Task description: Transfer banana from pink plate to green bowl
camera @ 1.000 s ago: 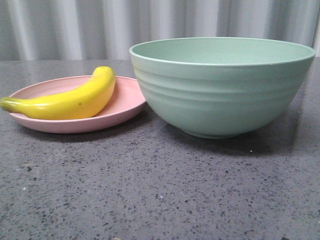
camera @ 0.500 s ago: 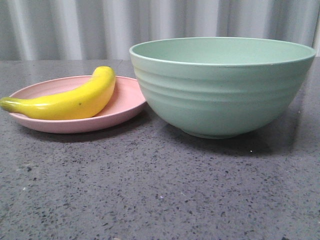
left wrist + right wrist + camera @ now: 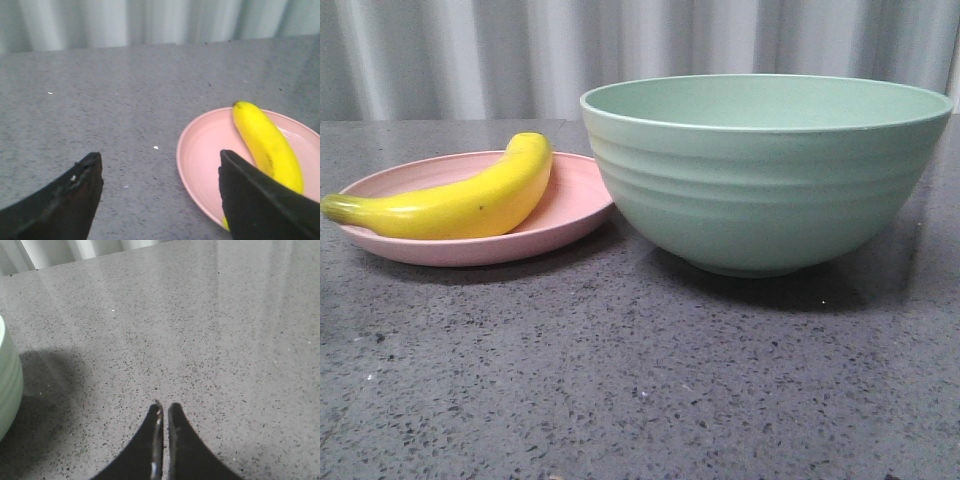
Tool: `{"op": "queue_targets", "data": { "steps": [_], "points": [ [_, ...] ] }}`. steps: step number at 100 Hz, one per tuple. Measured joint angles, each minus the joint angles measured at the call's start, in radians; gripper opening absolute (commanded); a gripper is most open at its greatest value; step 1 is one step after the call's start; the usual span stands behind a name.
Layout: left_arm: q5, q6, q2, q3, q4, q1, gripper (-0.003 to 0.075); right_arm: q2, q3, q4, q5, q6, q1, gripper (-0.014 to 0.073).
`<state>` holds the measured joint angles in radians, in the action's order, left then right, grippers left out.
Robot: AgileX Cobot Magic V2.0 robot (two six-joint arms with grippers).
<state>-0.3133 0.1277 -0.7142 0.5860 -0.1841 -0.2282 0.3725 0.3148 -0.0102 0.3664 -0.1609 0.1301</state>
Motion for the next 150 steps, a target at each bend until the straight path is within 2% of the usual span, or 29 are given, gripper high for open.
{"op": "queue_targets", "data": {
  "steps": [29, 50, 73, 101, 130, 150],
  "points": [
    [-0.201, 0.000, -0.345, 0.226, 0.000, -0.217, 0.0458, 0.000, 0.000, 0.000, -0.008, 0.000, 0.000, -0.0062],
    [-0.276, 0.017, -0.574, 0.342, 0.000, -0.316, 0.0458, 0.000, 0.000, 0.000, -0.009, -0.002, 0.000, -0.0062],
    [-0.316, 0.019, -0.744, 0.418, 0.000, -0.330, 0.0458, 0.000, 0.000, 0.000, -0.015, -0.002, 0.000, -0.0062],
    [-0.316, 0.019, -0.799, 0.435, 0.000, -0.330, 0.0456, 0.000, 0.000, 0.000, -0.015, -0.002, 0.000, -0.0062],
    [-0.316, 0.021, -0.805, 0.435, 0.000, -0.330, 0.0293, 0.000, 0.000, 0.000, -0.017, -0.002, 0.000, -0.0062],
    [-0.319, 0.021, -0.805, 0.438, 0.000, -0.330, 0.0248, 0.000, 0.000, 0.000, -0.017, 0.000, 0.000, -0.0062]
  ]
}}
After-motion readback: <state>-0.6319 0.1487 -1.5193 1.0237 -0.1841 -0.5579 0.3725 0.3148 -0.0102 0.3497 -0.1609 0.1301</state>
